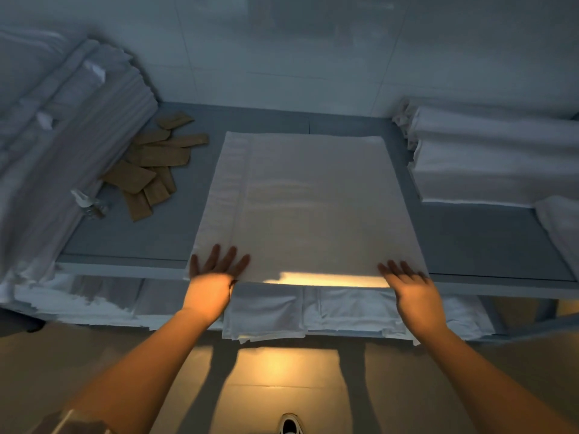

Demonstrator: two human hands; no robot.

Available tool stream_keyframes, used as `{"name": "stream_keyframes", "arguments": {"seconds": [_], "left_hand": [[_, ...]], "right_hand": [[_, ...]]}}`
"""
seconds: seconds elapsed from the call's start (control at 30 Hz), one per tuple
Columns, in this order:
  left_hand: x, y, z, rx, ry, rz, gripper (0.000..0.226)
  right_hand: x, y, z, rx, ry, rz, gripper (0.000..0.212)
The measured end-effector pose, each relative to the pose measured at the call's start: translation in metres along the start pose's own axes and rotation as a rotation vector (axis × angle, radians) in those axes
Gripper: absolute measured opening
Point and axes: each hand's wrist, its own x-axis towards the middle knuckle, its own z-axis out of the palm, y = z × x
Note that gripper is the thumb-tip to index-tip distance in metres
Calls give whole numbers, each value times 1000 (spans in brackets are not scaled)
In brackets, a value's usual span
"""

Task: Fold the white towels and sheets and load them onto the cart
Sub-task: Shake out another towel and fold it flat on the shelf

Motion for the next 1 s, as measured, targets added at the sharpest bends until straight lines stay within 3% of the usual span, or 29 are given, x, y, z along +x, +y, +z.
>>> {"name": "stream_keyframes", "arguments": {"seconds": [0.07,0.2,0.23,0.33,0.53,0.67,0.8,0.87,1.0], "left_hand": [[-10,0,-9,-58,22,4,48],[-43,0,-35,-198,268,77,18],[-52,-1,-40,-201,309,91,20],[-76,-2,-51,-203,388,75,38],[-108,2,-73,-203,563,-24,39],[-115,-1,-94,-95,634,55,25],[-118,-15,-117,31,613,167,11],[-118,-22,-125,66,624,208,21],[-114,-29,-145,106,671,271,51]], "right_hand": [[-4,-2,-9,20,-3,7,61],[-24,-5,-26,78,-67,129,24],[-29,-6,-30,79,-58,136,21],[-46,-9,-45,86,30,137,27],[-65,-35,-81,150,266,224,40],[-63,-37,-102,178,286,280,42],[-60,-26,-124,64,366,110,29],[-57,-21,-134,0,376,21,19],[-42,-13,-151,-101,374,-72,34]]}}
